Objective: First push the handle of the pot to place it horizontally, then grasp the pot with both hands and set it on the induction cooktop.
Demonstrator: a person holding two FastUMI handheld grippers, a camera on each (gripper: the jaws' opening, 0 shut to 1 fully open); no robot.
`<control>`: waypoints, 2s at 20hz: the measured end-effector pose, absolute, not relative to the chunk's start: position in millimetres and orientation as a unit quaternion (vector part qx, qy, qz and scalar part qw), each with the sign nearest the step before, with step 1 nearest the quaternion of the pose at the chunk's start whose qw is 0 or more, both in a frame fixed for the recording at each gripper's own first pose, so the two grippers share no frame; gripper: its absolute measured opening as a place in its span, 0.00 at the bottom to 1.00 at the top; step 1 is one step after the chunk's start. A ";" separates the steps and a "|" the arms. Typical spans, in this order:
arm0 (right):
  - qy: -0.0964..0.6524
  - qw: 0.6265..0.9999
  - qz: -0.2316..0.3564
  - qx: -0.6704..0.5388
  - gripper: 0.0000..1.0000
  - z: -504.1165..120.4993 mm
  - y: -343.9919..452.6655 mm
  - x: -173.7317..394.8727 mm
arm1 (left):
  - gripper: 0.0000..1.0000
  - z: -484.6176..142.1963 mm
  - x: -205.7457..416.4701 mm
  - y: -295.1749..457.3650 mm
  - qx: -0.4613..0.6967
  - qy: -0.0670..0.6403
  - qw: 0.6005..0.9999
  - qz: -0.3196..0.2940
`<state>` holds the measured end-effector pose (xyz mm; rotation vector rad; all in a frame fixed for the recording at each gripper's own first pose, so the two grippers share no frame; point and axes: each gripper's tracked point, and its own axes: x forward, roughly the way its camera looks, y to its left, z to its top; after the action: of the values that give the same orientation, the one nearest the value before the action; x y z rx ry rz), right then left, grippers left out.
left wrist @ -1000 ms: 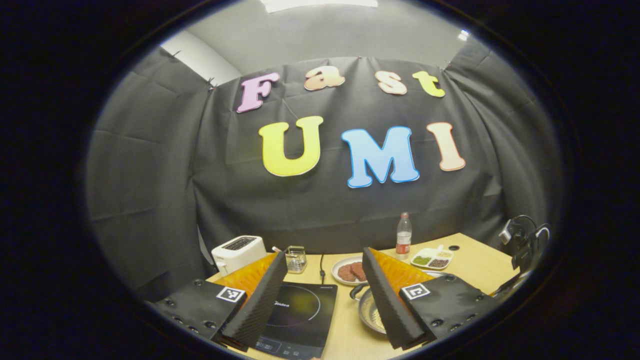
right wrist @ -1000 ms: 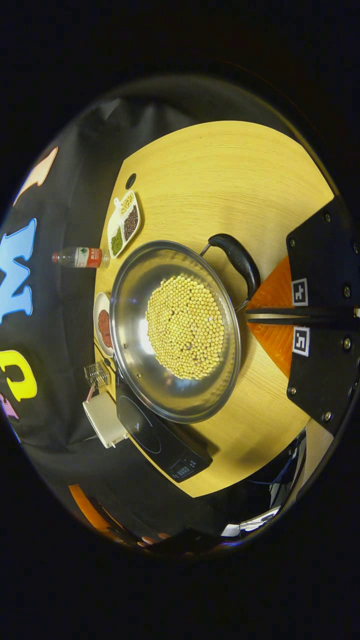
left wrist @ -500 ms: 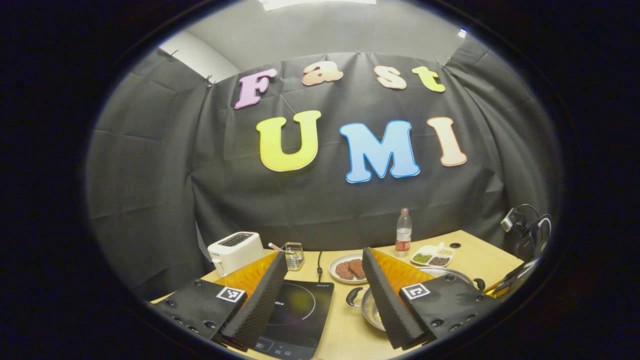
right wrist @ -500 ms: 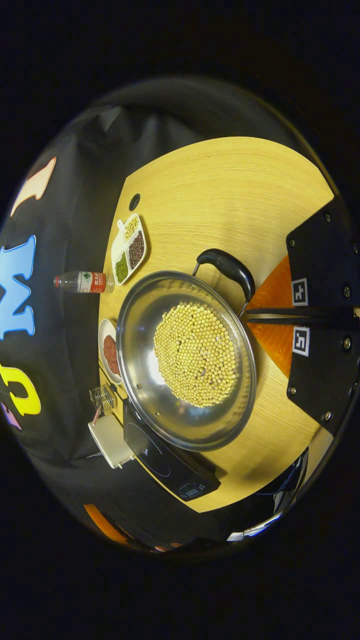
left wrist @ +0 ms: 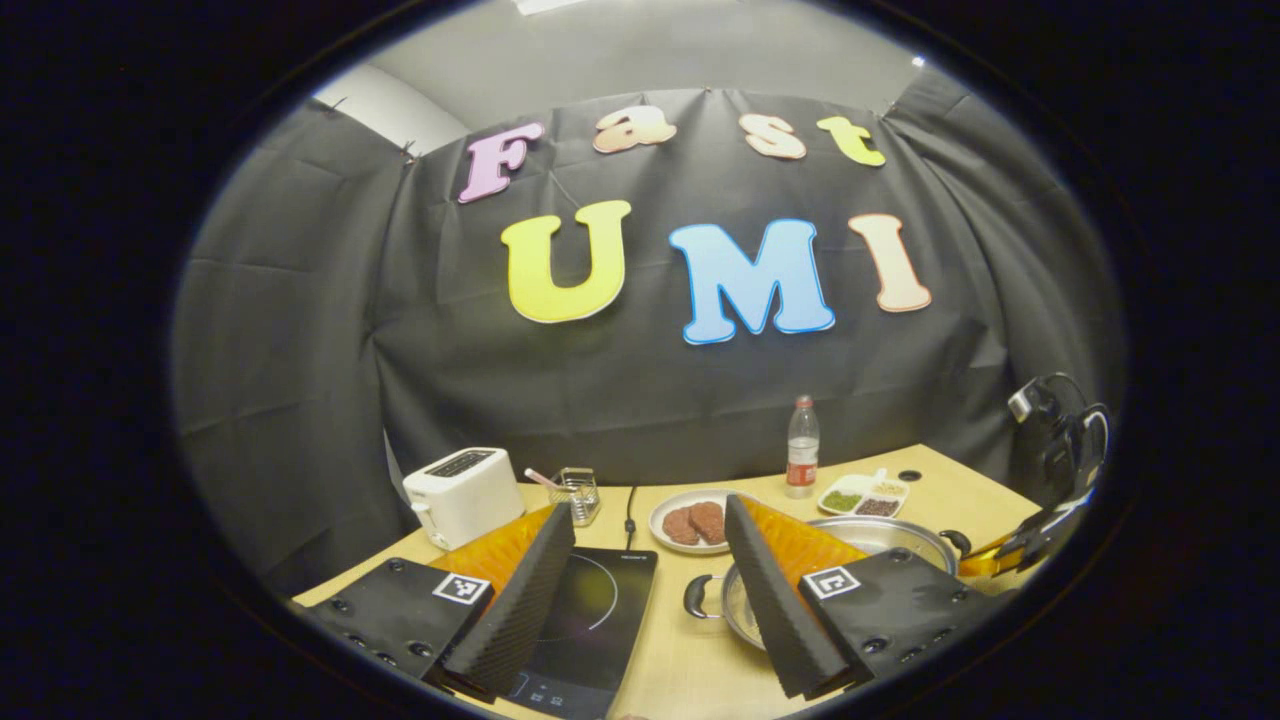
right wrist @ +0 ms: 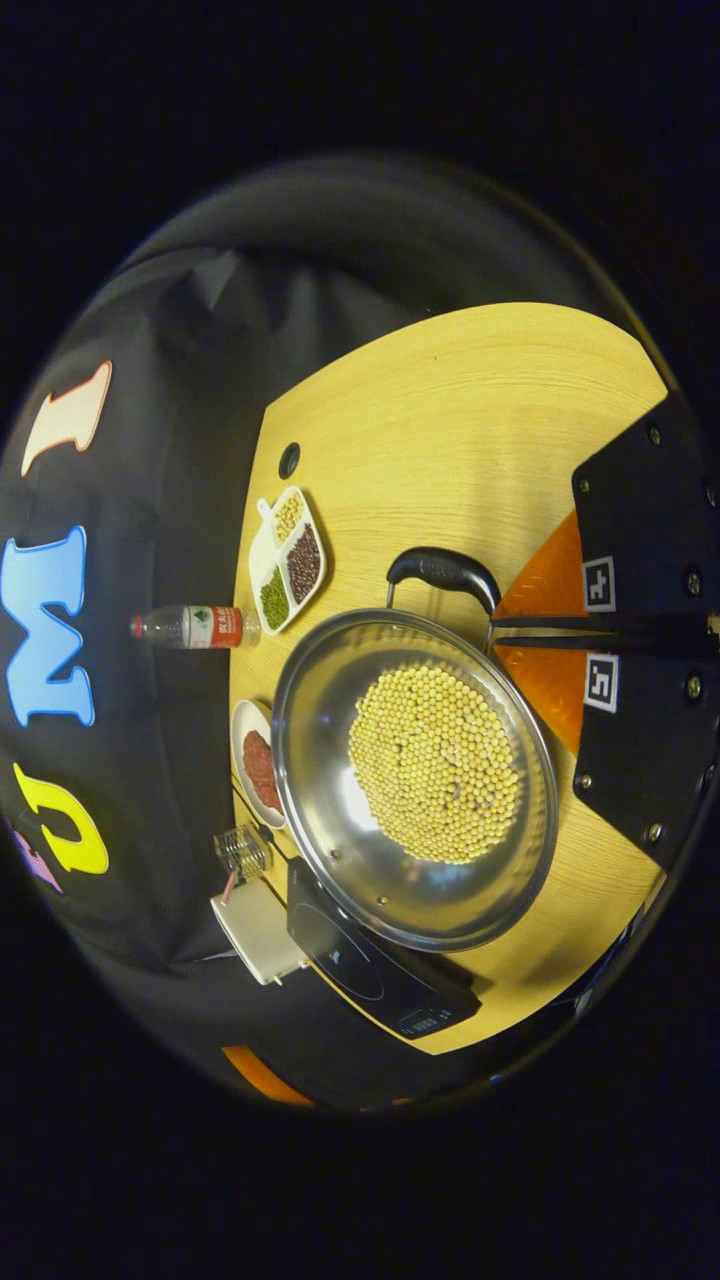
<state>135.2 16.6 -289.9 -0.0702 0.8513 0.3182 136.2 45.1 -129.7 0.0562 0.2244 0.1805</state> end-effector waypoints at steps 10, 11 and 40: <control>0.308 0.949 0.061 0.040 0.94 -240.1 -5.9 164.8 | 0.98 -192.1 177.3 19.2 0.004 0.171 0.985 0.016; 0.309 0.948 0.060 0.042 0.94 -241.3 -4.4 165.9 | 0.98 -201.8 182.1 15.9 0.003 0.182 0.983 0.008; 0.405 0.910 0.063 0.057 0.56 -317.8 27.9 194.1 | 0.68 -371.8 227.2 5.4 -0.028 0.379 0.925 -0.004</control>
<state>194.1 27.9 -317.8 0.1174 0.8359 0.1297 227.2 5.4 -371.8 -0.0570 0.7774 -0.0080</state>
